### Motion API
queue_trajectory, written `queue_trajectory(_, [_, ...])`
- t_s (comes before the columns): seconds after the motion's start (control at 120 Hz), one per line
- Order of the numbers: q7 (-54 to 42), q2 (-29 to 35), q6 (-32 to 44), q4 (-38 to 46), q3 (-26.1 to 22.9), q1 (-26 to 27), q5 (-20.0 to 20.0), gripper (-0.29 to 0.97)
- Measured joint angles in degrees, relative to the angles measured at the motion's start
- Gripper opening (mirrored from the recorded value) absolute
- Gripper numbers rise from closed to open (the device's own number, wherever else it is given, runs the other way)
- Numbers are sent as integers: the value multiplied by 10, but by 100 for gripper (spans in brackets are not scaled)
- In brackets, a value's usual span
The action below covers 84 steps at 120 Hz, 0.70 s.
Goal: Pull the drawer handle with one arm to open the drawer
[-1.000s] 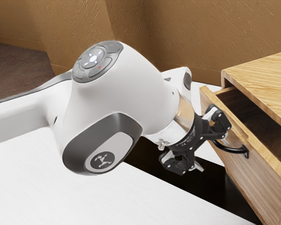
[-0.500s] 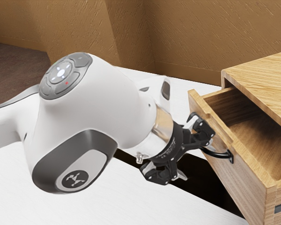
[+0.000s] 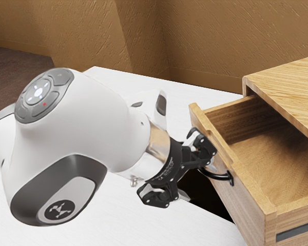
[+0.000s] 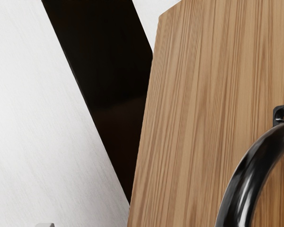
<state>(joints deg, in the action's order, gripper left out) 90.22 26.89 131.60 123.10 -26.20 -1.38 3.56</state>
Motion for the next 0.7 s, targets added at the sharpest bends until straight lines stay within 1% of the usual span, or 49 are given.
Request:
queue_trajectory(0.333, [0, 28, -1, 28, 0, -9, 12, 46])
queue_trajectory(0.7, [0, 81, -12, 72, 0, -17, 32, 45])
